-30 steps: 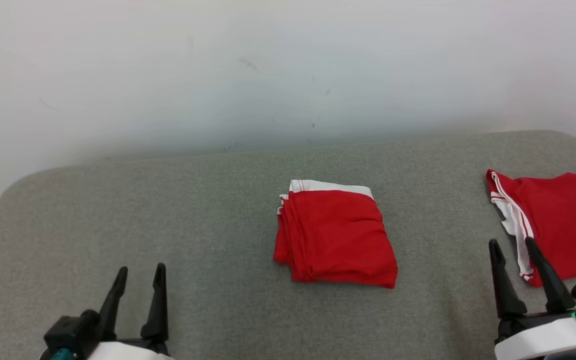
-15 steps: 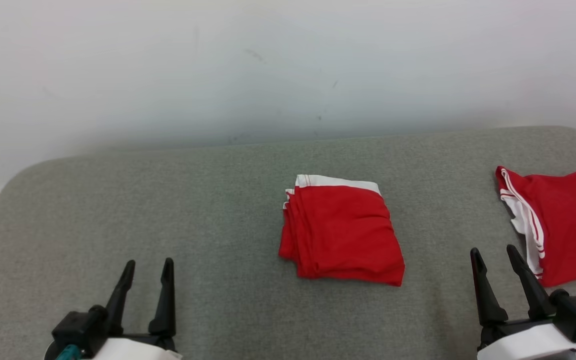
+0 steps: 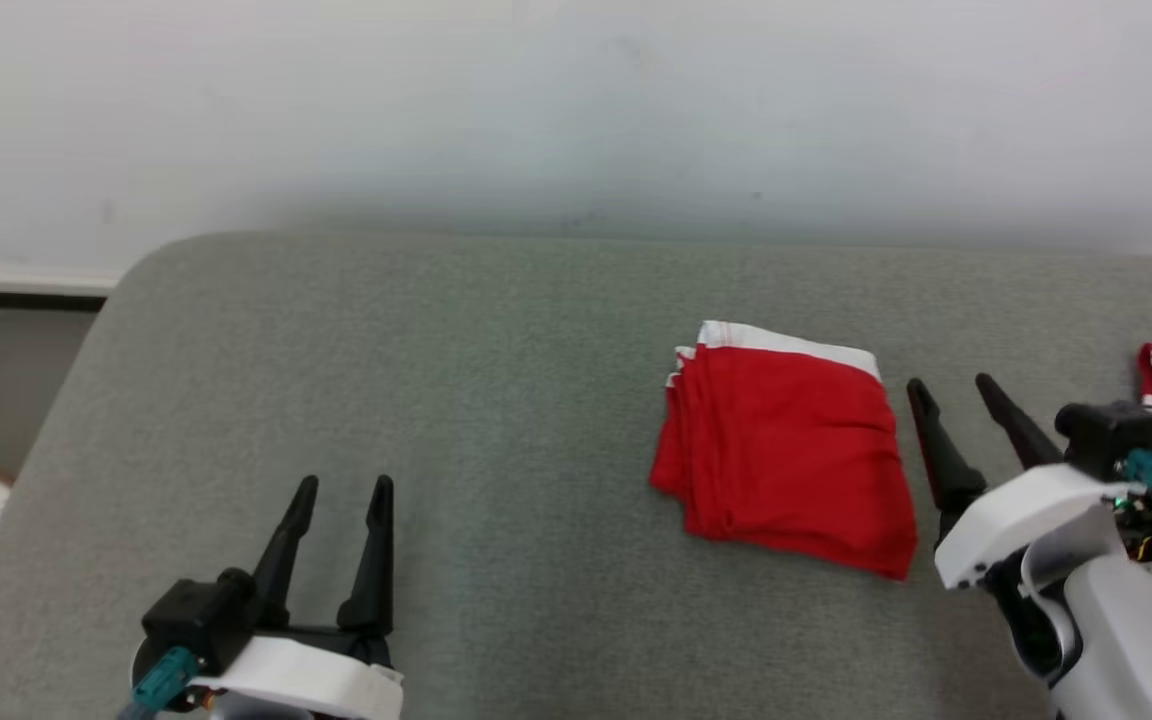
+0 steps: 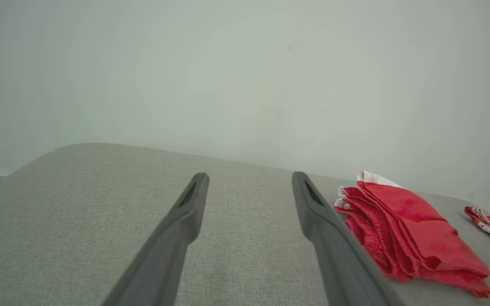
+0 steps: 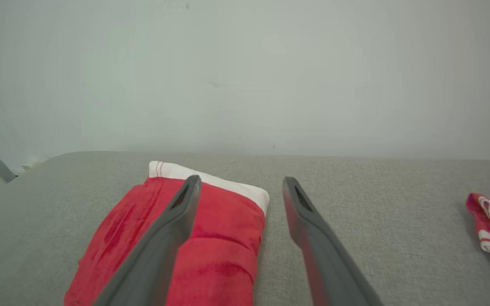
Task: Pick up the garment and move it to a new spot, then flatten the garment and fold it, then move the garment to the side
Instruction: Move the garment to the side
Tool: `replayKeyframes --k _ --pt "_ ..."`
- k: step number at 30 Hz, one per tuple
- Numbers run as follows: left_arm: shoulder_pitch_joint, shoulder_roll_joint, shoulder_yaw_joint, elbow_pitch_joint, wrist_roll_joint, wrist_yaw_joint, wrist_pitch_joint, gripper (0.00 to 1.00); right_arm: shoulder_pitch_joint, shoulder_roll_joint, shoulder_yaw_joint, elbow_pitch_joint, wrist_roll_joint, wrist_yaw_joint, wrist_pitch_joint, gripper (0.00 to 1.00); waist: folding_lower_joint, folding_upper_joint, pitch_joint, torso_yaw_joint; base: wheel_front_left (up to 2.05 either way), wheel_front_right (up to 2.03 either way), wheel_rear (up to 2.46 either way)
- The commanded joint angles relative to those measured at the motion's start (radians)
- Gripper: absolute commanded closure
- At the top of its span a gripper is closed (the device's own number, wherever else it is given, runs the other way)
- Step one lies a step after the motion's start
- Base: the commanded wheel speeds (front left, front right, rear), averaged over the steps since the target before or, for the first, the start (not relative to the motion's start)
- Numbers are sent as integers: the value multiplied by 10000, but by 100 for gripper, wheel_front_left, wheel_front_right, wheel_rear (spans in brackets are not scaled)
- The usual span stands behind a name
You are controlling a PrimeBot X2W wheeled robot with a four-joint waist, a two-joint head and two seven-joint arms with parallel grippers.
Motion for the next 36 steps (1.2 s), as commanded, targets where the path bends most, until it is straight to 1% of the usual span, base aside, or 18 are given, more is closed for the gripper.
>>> replayKeyframes --k 1,7,10,13,16,22,23,24,25,26,27,36 --pt "-165 93 -21 30 -67 14 -10 0 -419 -109 6 379 99 -2 130 0 -1 0 214 355 0 0 0" --pt "-347 154 -183 58 -128 15 -10 0 -1791 -230 -124 2537 397 -2 1453 0 -1 0 420 917 0 0 0" --pt "-382 177 -201 106 -155 15 -10 0 -2279 -253 -397 3762 449 -2 2286 0 -1 0 486 1151 0 0 0" --pt "-414 177 -208 126 -179 15 -12 0 -2652 -131 -719 4793 541 -2 2932 0 -1 0 527 1345 0 0 0" --pt "-422 178 -225 119 -201 15 -10 0 -2819 21 -835 5449 649 -2 3353 0 -1 0 560 1482 0 0 0" --pt "-451 192 -189 117 -186 14 -12 0 -2676 269 -765 6244 1060 -4 4118 0 -1 0 617 1555 0 0 0" --pt "-457 194 -183 129 -176 14 -10 0 -2644 267 -738 6337 1096 -11 4193 9 -1 0 623 1551 0 0 0" --pt "-454 193 -178 137 -167 14 -12 0 -2642 272 -707 6384 1128 -11 4246 41 -1 0 627 1542 0 0 0" --pt "-451 191 -175 144 -159 14 -12 0 -2667 281 -698 6366 1169 -11 4166 53 -1 0 628 1529 0 0 0" --pt "-453 190 -167 145 -154 14 -10 0 -2694 282 -679 6305 1182 -11 4024 78 -1 0 621 1511 0 0 0" --pt "-451 191 -149 141 -153 14 -12 0 -2740 252 -656 6224 1192 -11 3881 100 -1 0 607 1483 0 0 0" --pt "-248 184 -238 182 -128 14 -10 0 -3120 6 -113 5693 1129 -11 2700 100 -1 0 151 1010 0 0 0"
